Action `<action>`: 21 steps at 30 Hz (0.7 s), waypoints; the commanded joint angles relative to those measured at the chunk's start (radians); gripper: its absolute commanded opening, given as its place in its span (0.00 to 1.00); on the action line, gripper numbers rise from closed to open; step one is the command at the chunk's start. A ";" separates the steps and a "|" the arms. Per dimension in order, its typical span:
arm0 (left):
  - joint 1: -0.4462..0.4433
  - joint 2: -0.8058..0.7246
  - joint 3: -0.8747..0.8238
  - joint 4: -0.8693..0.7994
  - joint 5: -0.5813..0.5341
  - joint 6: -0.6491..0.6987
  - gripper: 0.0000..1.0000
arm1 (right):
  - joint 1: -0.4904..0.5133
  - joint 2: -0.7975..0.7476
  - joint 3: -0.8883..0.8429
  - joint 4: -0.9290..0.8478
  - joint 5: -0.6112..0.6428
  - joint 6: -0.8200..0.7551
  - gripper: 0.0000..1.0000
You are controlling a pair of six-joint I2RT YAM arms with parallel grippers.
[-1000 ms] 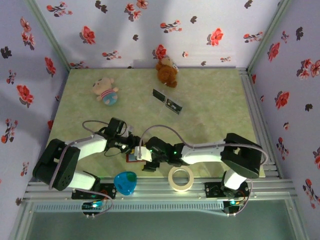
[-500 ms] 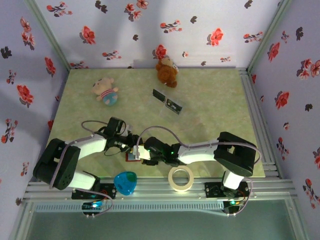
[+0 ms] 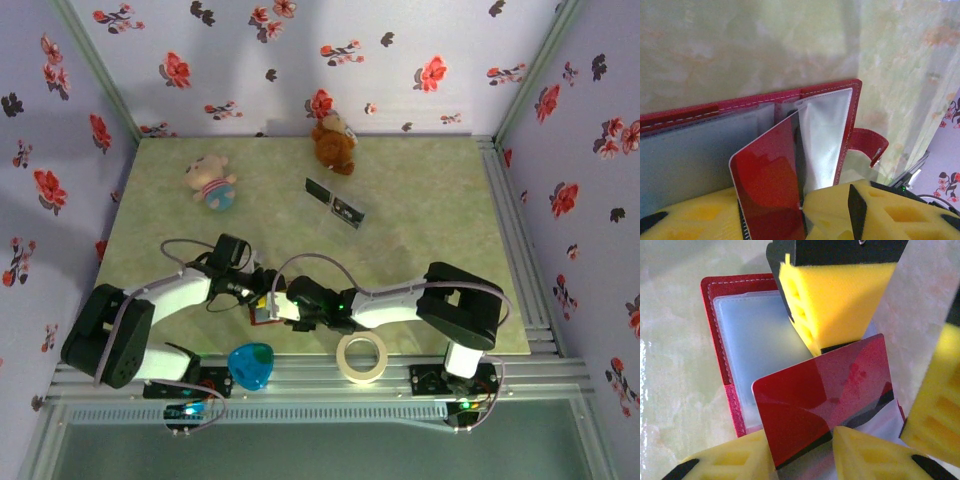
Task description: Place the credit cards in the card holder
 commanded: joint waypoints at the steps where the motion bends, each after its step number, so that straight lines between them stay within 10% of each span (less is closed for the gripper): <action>1: 0.010 0.014 0.006 -0.074 -0.037 0.029 0.51 | -0.002 0.014 -0.014 0.016 0.026 0.035 0.38; 21: 0.030 0.004 0.027 -0.101 -0.015 0.047 0.48 | -0.019 -0.082 -0.025 0.007 -0.190 0.171 0.73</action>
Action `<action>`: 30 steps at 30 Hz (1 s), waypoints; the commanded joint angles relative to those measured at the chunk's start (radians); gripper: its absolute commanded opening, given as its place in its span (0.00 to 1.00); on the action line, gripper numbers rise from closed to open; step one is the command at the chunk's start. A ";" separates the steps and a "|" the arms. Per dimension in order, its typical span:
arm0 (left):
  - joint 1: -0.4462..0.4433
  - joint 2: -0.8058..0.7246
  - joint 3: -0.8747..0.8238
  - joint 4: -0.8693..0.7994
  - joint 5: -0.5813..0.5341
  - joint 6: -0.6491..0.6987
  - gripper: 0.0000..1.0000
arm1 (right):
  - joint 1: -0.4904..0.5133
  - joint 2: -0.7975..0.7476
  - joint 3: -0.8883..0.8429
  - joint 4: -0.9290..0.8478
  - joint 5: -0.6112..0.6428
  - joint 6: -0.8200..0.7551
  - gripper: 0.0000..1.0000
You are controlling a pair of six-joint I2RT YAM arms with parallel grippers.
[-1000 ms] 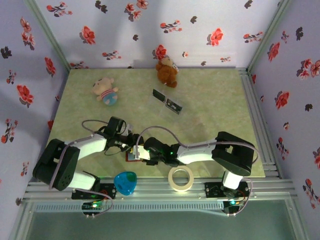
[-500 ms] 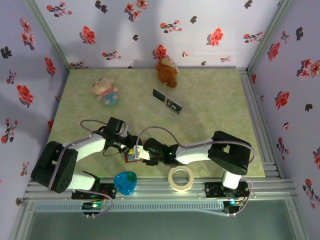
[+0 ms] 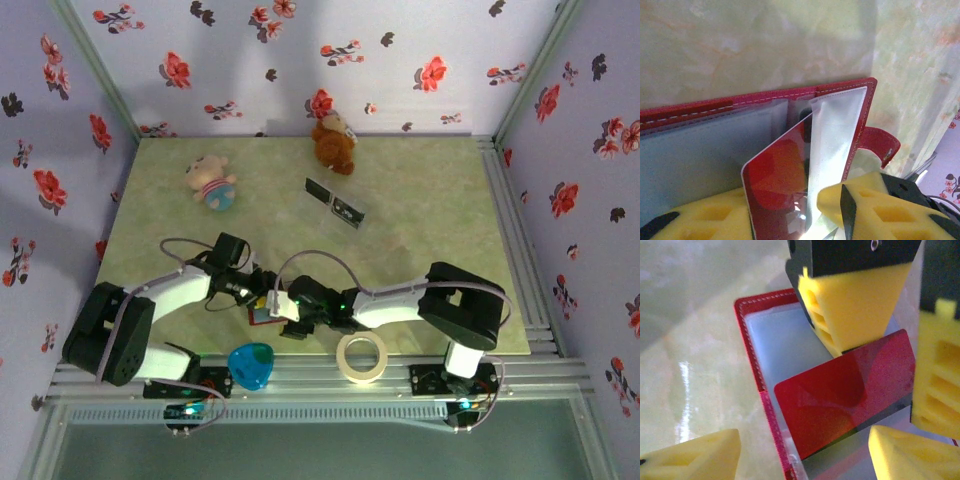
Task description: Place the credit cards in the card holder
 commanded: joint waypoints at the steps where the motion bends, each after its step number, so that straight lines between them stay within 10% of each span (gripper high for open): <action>1: 0.017 -0.010 0.009 -0.046 -0.012 0.025 0.49 | -0.019 -0.071 -0.019 -0.002 -0.078 0.044 0.76; 8: 0.038 -0.046 0.005 -0.064 -0.020 0.016 0.56 | -0.085 -0.166 -0.063 0.032 -0.218 0.047 0.79; 19: 0.050 -0.144 0.027 -0.134 -0.073 0.005 0.63 | -0.123 -0.235 -0.095 0.212 -0.045 0.401 0.73; 30: 0.166 -0.247 0.023 -0.282 -0.167 0.024 0.54 | -0.068 -0.042 0.197 -0.271 0.195 0.886 0.80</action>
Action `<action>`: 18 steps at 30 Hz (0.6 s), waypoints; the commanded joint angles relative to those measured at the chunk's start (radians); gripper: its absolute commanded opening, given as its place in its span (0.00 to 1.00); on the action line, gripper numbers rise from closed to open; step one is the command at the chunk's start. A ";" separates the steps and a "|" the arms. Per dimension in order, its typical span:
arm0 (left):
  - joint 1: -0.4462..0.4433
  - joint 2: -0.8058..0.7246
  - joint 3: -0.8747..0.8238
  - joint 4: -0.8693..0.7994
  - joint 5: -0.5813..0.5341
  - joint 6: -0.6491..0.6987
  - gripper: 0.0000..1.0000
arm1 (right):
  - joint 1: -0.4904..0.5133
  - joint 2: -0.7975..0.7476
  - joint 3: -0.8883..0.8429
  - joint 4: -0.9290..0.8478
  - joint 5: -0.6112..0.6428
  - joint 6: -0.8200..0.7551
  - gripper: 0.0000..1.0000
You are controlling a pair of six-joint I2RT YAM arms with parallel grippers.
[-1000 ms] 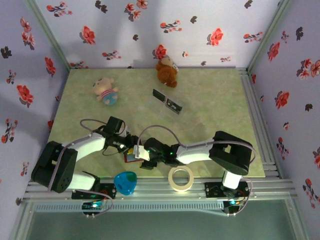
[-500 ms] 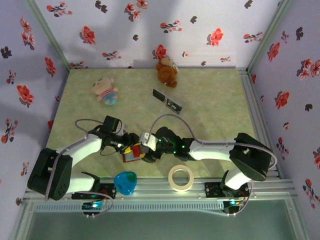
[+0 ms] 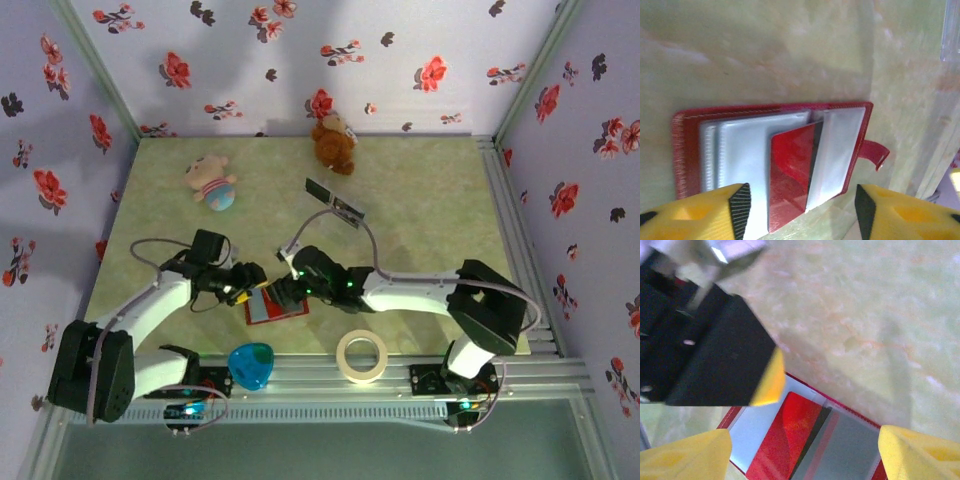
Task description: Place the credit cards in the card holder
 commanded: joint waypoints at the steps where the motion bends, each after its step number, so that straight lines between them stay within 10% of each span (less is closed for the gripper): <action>1: 0.049 -0.053 -0.009 -0.063 -0.044 0.001 0.48 | 0.018 0.059 0.079 -0.191 0.101 0.223 0.81; 8: 0.104 -0.095 -0.072 -0.010 -0.004 -0.003 0.09 | 0.100 0.216 0.243 -0.336 0.217 0.223 0.94; 18: 0.144 0.010 -0.098 0.086 0.082 0.008 0.03 | 0.102 0.346 0.331 -0.411 0.229 0.229 0.92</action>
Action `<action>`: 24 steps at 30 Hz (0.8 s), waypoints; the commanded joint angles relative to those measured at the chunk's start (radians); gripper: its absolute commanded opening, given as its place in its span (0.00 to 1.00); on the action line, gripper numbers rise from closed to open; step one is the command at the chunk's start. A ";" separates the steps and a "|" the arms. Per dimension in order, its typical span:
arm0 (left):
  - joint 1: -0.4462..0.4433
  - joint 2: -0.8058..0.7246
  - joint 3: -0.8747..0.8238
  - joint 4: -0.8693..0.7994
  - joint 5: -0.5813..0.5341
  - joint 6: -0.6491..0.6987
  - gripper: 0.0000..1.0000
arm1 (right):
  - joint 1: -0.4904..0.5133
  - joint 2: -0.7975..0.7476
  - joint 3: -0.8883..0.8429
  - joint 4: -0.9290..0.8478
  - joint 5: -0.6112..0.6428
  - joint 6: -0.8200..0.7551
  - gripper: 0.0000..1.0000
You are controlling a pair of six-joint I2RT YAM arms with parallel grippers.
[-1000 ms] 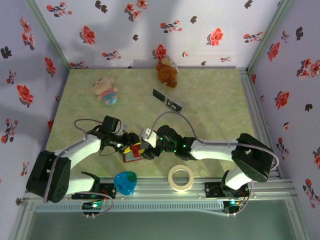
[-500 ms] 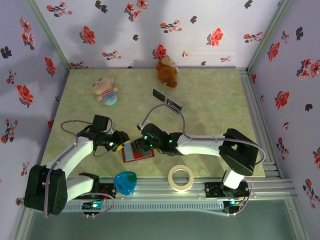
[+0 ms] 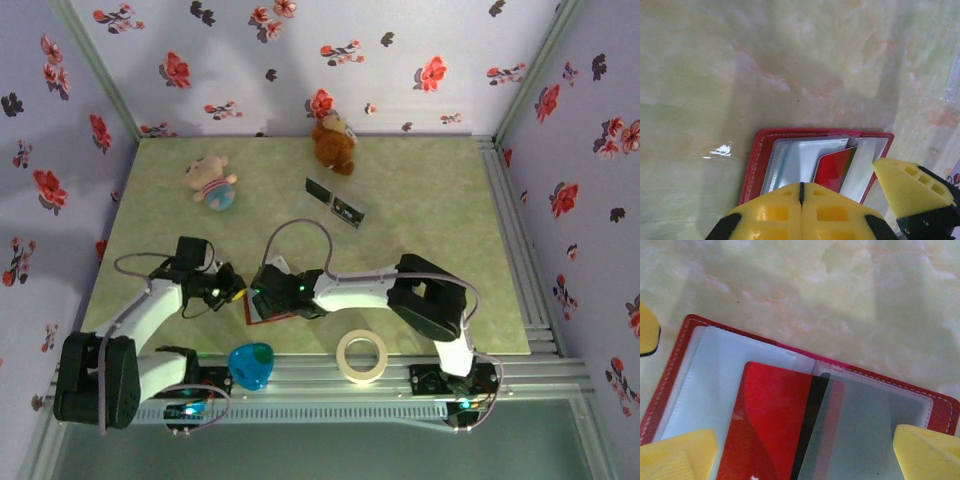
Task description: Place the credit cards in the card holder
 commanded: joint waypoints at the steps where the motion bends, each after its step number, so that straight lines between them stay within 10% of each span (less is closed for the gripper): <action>1: 0.010 0.045 -0.010 0.052 0.062 0.010 0.03 | -0.002 0.036 0.035 -0.062 0.039 0.033 0.92; 24: 0.001 0.106 -0.008 0.044 0.145 0.064 0.00 | -0.018 0.021 -0.017 -0.049 0.077 0.114 0.83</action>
